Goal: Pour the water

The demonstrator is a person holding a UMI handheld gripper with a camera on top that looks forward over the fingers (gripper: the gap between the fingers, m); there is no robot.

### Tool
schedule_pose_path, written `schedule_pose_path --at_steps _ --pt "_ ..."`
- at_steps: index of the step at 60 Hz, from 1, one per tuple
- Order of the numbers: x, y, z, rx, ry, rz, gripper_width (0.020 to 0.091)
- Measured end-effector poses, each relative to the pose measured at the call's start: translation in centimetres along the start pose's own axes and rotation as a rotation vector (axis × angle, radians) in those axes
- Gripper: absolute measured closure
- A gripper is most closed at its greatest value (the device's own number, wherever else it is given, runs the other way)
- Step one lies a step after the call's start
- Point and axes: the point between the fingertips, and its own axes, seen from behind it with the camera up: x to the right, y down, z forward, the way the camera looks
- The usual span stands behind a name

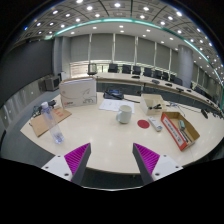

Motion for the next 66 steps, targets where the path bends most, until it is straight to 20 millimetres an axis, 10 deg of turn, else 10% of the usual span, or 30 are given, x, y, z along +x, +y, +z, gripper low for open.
schedule_pose_path --at_steps 28,41,47,66 --pt "-27.1 1.1 11.9 0.089 -0.152 -0.012 0.0248" --pt "-30.5 -2.2 18.8 0.196 -0.098 -0.003 0.0312" --pt "-30.3 -3.2 20.7 0.243 -0.061 -0.021 0.053" --pt "-30.4 -4.3 21.8 0.252 -0.09 -0.034 0.0759"
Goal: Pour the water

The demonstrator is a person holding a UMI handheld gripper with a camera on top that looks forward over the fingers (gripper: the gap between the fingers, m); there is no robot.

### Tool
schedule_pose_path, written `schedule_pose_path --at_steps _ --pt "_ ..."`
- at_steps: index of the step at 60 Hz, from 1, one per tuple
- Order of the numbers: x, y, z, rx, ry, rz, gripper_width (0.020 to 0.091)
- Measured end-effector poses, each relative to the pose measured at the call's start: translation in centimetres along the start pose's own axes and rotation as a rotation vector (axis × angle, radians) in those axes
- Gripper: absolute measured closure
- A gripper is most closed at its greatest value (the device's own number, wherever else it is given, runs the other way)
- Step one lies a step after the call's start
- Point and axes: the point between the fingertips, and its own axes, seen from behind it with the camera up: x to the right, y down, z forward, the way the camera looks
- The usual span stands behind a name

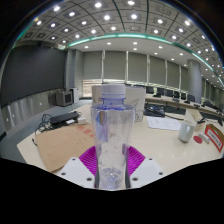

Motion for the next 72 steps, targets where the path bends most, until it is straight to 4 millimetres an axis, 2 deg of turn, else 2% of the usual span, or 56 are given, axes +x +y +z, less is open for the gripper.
schedule_pose_path --at_steps 7,14,22,30,36,43,51,57,59,61,65,66,72 --pt "0.9 -1.9 -0.3 0.009 -0.004 0.063 0.076" --pt "2.9 -5.7 -0.2 0.037 -0.025 0.223 0.076" --pt "6.0 -10.9 1.0 0.068 -0.112 0.564 0.076" --pt "11.2 -15.4 3.2 0.092 -0.213 0.977 0.0762" --pt "16.4 -15.9 5.4 0.093 -0.234 1.19 0.0762" --pt "20.5 -16.0 8.5 0.083 -0.294 1.453 0.0764" --pt "24.6 -15.8 10.9 0.079 -0.36 1.754 0.0762" --pt "26.0 -15.5 12.8 0.067 -0.417 1.933 0.0763" --pt "26.4 -15.8 12.4 0.064 -0.437 1.972 0.0763" --pt "26.6 -15.6 13.4 0.06 -0.44 2.004 0.0764" --pt "27.3 -15.5 13.8 0.06 -0.456 2.041 0.0764" --pt "27.5 -15.6 13.3 0.06 -0.457 2.046 0.0764" --pt "28.0 -15.4 14.0 0.046 -0.455 2.055 0.0764"
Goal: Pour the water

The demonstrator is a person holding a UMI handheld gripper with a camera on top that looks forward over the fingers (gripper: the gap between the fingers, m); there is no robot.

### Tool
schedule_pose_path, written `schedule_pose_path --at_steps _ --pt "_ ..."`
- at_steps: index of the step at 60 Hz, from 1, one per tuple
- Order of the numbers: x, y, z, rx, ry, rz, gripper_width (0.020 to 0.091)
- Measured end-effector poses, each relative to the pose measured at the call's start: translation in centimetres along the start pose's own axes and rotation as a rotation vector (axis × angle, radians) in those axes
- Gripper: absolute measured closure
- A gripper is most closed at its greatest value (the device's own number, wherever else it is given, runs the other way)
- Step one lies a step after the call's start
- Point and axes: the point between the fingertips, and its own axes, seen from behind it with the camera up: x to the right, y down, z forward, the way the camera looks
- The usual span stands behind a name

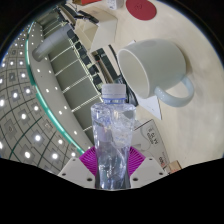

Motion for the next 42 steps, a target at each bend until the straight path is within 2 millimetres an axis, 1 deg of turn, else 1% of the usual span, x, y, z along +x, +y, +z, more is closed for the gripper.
schedule_pose_path --at_steps 1,2,3,7,8,9,10,12,16,18,19,22,27,28,30,34,39,42 --pt "0.0 0.0 0.0 -0.002 0.005 -0.009 0.0765" --pt "-0.2 0.0 -0.6 -0.004 0.011 -0.022 0.0764" --pt "0.0 0.1 -0.3 -0.006 0.018 -0.041 0.0763" --pt "-0.3 0.5 -0.1 -0.026 0.044 -0.148 0.0763" --pt "-0.5 0.7 -0.1 -0.032 0.049 -0.184 0.0762" --pt "-1.0 1.0 -0.9 -0.038 0.054 -0.221 0.0761" --pt "-1.2 0.9 -0.4 -0.044 0.058 -0.263 0.0763" --pt "-1.9 0.9 -0.3 -0.047 0.066 -0.356 0.0762" --pt "-4.2 0.4 -0.4 -0.03 0.069 -0.568 0.0762" --pt "-6.0 0.3 -1.8 -0.021 0.064 -0.675 0.0762" --pt "-6.7 0.1 -1.5 -0.014 0.062 -0.731 0.0762" --pt "-9.2 -0.4 -1.6 0.005 0.056 -0.889 0.0761" --pt "-13.3 -2.8 -2.4 0.072 0.065 -1.17 0.0759" --pt "-14.2 -3.4 -3.1 0.084 0.068 -1.226 0.0759" --pt "-15.5 -4.7 -3.2 0.116 0.093 -1.336 0.076" --pt "-17.8 -7.0 -4.3 0.178 0.131 -1.526 0.076" --pt "-19.5 -10.9 -6.1 0.25 0.201 -1.734 0.0759" --pt "-19.7 -13.5 -6.8 0.293 0.263 -1.828 0.0758"
